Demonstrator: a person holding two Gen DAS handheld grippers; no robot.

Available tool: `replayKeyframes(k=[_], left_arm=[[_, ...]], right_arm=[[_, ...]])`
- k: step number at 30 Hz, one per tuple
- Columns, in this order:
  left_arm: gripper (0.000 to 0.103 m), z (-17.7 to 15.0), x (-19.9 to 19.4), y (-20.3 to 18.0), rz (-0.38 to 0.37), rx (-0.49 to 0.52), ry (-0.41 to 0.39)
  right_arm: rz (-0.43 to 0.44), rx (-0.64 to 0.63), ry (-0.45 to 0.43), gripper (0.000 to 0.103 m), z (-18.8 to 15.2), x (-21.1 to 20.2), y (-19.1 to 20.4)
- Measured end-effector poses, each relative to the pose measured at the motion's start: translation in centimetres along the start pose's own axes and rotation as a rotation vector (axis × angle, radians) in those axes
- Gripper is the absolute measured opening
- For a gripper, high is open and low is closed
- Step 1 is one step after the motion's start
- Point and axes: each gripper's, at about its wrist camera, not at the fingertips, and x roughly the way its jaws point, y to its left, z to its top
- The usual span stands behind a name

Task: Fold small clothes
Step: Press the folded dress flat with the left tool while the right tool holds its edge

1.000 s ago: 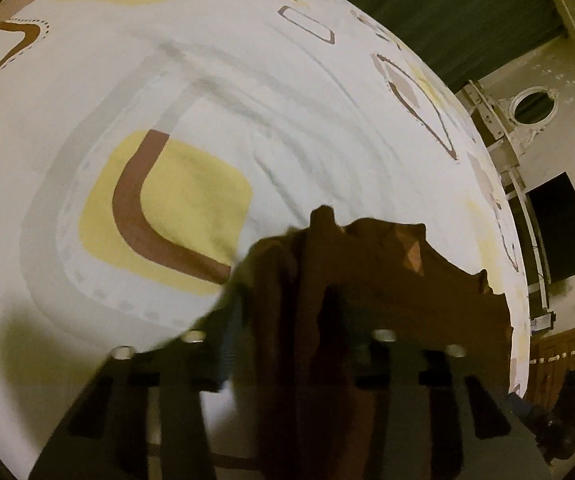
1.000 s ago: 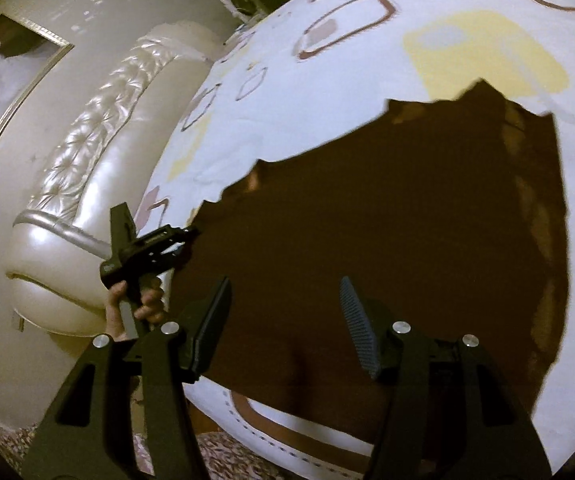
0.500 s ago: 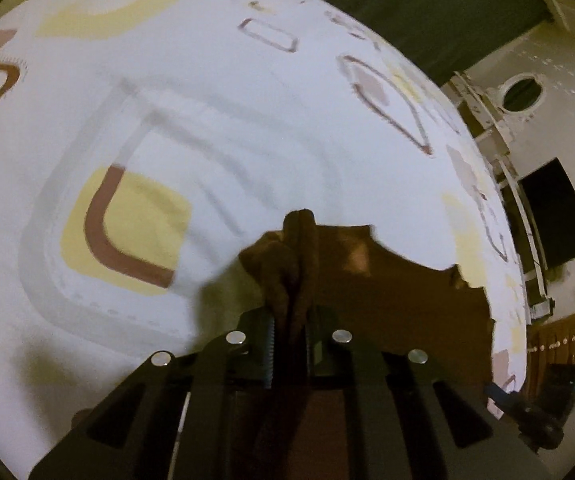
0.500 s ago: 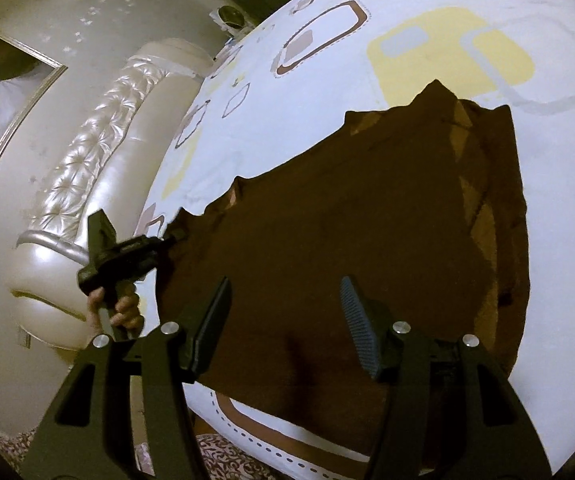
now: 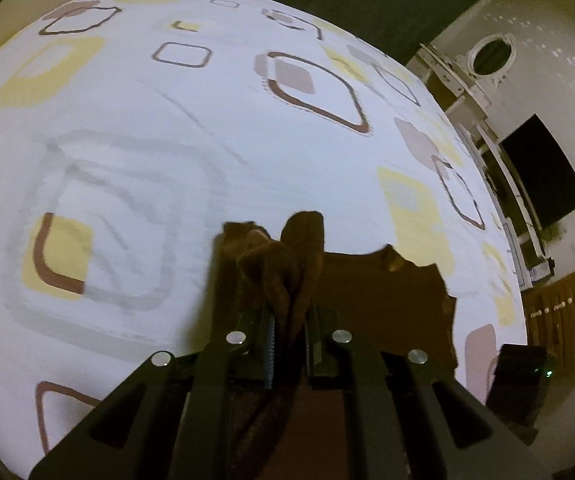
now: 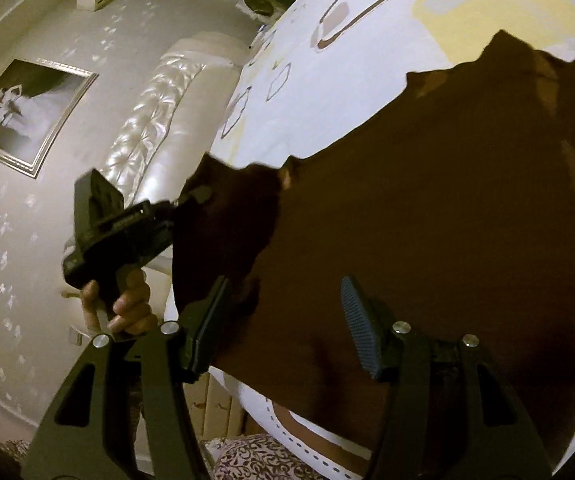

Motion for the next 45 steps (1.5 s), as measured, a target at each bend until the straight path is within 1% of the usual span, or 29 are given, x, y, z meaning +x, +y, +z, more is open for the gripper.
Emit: replayKeyframes(k=[4,8,11,13,17,21,26,32,36,38,40,41,42,43,45], left_arm=[[0.011,-0.2,1.3,-3.0,0.018,0.034,0.008],[0.011,-0.6,2.9,-5.5,0.029,0.035,0.017],[0.011,-1.1,4.5,-8.1,0.061,0.052,0.013],[0.011,-1.4,5.7,-9.3,0.076,0.056,0.020],[0.011,-2.2,8.0,-11.3,0.130,0.061,0.031],[0.011,-3.1,10.1,-12.3,0.183,0.050,0.039],[0.011,-4.3,11.6,-13.3,0.257,0.048,0.028],[0.011,-5.4,12.9,-14.1,0.333,0.055,0.010],[0.011,-5.9,13.6,-14.4,0.369,0.058,-0.005],[0.012,-6.2,13.3,-14.8,0.381,0.068,-0.026],[0.014,-6.4,12.8,-15.2,0.376,0.074,-0.041],[0.017,-6.6,12.2,-15.4,0.357,0.072,-0.048],[0.023,-6.7,11.7,-15.5,0.330,0.062,-0.050],[0.026,-6.9,11.2,-15.6,0.286,0.046,-0.050],[0.026,-7.4,9.9,-15.9,0.188,0.018,-0.035]], right_arm=[[0.004,-0.001,0.005,0.057,0.1,-0.4,-0.2],[-0.004,0.000,-0.009,0.057,0.3,-1.9,-0.7],[-0.009,0.004,-0.021,0.057,0.7,-3.3,-1.3],[-0.013,0.008,-0.030,0.057,0.9,-4.2,-1.8],[-0.015,0.027,-0.047,0.057,1.2,-5.6,-2.9],[-0.009,0.052,-0.063,0.057,1.2,-6.9,-4.1],[0.000,0.076,-0.079,0.057,1.2,-8.0,-5.3],[0.006,0.089,-0.098,0.057,1.0,-9.1,-6.0],[0.005,0.098,-0.105,0.057,0.8,-9.6,-6.4],[0.007,0.102,-0.111,0.057,0.7,-10.0,-6.6],[0.005,0.106,-0.122,0.057,0.8,-10.4,-6.6],[0.006,0.107,-0.126,0.057,0.8,-10.6,-6.7],[0.005,0.107,-0.132,0.057,0.9,-10.7,-6.6],[0.003,0.107,-0.136,0.057,1.0,-10.9,-6.6],[0.008,0.108,-0.148,0.058,1.3,-11.2,-6.5]])
